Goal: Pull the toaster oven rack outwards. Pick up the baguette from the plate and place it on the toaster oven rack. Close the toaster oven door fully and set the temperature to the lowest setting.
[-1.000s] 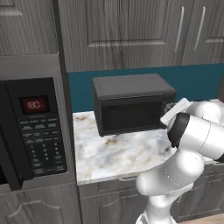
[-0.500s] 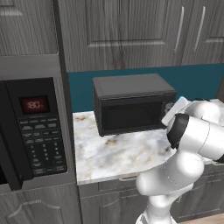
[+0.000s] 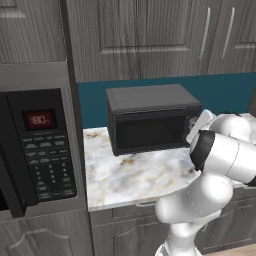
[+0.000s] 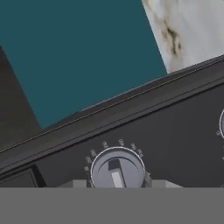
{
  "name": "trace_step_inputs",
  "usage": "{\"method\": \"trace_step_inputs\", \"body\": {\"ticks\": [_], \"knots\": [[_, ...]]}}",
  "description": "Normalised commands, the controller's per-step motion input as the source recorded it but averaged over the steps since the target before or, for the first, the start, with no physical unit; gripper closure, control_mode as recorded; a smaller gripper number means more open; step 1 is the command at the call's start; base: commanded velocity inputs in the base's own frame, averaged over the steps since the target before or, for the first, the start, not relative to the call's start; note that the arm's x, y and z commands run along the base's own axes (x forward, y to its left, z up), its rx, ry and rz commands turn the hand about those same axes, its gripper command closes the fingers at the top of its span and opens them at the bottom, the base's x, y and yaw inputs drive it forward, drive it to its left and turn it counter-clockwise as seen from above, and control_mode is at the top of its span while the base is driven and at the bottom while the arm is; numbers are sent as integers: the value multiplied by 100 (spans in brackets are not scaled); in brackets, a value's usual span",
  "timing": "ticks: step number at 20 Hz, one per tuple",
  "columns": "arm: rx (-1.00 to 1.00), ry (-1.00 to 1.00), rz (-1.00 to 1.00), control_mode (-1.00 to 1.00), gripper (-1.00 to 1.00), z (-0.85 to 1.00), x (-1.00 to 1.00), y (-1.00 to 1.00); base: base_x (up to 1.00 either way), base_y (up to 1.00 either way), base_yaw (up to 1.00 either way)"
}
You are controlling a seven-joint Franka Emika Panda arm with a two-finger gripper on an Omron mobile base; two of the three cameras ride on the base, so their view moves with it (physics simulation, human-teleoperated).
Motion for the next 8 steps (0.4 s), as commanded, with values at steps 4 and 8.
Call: {"method": "trace_step_inputs", "body": {"ticks": [4,8], "knots": [[-17,-4,-1,-100,100,0,0,0,0,0,0],[-17,-5,-1,-100,100,0,0,0,0,0,0]]}}
